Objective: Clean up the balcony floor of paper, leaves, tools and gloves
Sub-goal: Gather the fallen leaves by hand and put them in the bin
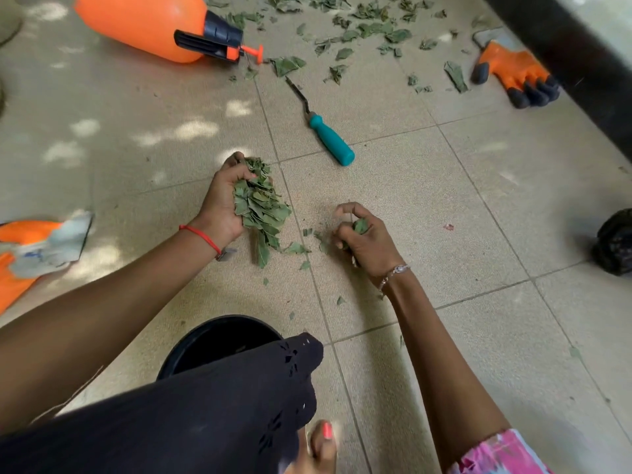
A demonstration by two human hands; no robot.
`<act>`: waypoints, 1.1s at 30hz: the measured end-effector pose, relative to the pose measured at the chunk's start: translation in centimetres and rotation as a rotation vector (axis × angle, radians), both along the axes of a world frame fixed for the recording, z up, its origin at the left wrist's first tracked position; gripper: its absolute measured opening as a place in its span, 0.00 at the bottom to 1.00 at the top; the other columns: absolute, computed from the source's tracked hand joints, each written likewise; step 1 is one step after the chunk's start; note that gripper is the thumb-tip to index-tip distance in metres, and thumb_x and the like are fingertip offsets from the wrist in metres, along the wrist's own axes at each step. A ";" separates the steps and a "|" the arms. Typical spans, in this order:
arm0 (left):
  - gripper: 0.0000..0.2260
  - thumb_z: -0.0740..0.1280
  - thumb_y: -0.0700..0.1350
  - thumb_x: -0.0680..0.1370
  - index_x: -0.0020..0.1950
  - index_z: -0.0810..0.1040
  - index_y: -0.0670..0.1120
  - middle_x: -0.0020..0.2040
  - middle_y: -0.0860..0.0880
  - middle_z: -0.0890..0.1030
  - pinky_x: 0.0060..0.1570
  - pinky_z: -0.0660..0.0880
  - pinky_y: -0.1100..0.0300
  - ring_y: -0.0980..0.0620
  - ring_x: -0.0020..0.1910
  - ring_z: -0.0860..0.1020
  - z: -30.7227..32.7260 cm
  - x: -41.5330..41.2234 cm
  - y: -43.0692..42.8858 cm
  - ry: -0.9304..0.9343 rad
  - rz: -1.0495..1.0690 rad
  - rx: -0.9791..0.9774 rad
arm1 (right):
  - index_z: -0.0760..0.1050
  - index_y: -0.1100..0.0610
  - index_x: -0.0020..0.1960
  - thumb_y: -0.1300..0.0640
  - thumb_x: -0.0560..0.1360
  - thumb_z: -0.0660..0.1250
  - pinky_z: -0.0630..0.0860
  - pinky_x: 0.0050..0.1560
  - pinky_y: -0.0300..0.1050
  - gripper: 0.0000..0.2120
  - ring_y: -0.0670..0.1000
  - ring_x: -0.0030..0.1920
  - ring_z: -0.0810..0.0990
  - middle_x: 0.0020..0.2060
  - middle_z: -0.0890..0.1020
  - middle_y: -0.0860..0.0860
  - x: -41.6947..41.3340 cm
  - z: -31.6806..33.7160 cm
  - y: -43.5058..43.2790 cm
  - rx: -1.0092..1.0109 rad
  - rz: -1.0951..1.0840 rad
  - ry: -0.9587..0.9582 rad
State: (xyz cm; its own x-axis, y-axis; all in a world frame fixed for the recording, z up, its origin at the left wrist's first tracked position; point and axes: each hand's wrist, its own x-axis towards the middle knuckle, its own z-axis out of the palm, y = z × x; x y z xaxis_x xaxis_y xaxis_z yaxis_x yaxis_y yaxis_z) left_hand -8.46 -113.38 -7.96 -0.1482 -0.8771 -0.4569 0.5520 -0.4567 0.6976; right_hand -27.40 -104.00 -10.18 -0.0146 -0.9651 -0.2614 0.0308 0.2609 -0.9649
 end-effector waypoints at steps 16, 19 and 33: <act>0.15 0.52 0.31 0.74 0.36 0.67 0.50 0.36 0.50 0.70 0.33 0.70 0.64 0.51 0.33 0.71 0.1 -0.2 0.0 -0.033 0.011 0.018 | 0.70 0.61 0.55 0.51 0.81 0.55 0.74 0.43 0.49 0.14 0.58 0.46 0.79 0.47 0.80 0.57 3.9 -0.4 0.8 -0.215 0.459 1.215; 0.15 0.52 0.31 0.74 0.36 0.67 0.50 0.36 0.50 0.71 0.33 0.70 0.64 0.51 0.33 0.72 0.1 -0.4 -0.1 -0.025 0.007 0.025 | 0.72 0.62 0.53 0.53 0.79 0.58 0.72 0.35 0.40 0.12 0.50 0.36 0.75 0.39 0.78 0.53 3.0 -0.5 0.4 -0.172 0.370 0.982; 0.14 0.54 0.33 0.75 0.36 0.66 0.51 0.34 0.51 0.73 0.33 0.73 0.65 0.52 0.34 0.73 3.8 -5.8 -1.0 0.114 0.099 0.114 | 0.66 0.55 0.31 0.59 0.79 0.60 0.58 0.22 0.32 0.17 0.42 0.18 0.62 0.20 0.66 0.44 -1.6 4.2 -4.3 0.041 -0.221 -0.317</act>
